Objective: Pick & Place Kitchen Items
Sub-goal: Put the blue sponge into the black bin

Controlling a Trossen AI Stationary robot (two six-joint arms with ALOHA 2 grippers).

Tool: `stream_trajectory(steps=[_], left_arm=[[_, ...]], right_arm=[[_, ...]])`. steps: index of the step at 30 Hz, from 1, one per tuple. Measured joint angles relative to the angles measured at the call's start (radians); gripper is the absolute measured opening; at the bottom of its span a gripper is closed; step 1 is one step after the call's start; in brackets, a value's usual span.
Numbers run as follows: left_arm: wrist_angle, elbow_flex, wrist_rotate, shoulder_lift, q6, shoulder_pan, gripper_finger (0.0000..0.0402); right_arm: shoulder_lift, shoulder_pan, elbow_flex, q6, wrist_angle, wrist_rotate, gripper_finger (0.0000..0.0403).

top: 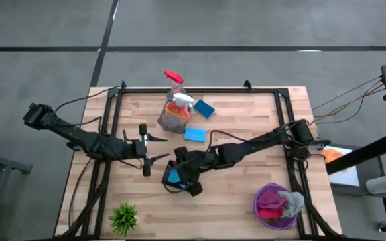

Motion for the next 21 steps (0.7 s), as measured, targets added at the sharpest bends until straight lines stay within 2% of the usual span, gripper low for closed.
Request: stream_trajectory(steps=[3, 5, 9, 12, 14, 21], left_arm=[[0.0, 0.0, 0.0, 0.002, -0.007, 0.0, 0.0245], [0.0, 0.0, 0.0, 0.002, -0.011, 0.0, 0.0245], [0.002, 0.0, 0.0, 0.003, -0.018, 0.001, 0.0245], [0.011, 0.0, 0.0, 0.004, -0.027, 0.002, 0.0245], [0.011, 0.0, 0.0, 0.005, -0.03, 0.003, 0.0245], [-0.005, 0.0, 0.001, 0.005, -0.165, 0.03, 0.0245]], right_arm=[[-0.003, 0.0, -0.007, -0.023, -0.033, -0.055, 0.0308], [-0.004, -0.003, -0.026, -0.015, -0.05, -0.049, 0.0329], [-0.017, -0.025, -0.074, 0.013, -0.119, 0.109, 0.0339], [-0.044, -0.03, -0.111, 0.016, -0.145, 0.214, 0.0325], [-0.065, -0.03, -0.126, 0.004, -0.167, 0.191, 0.031], [-0.151, -0.053, -0.139, 0.007, -0.38, -0.036, 0.0263]])
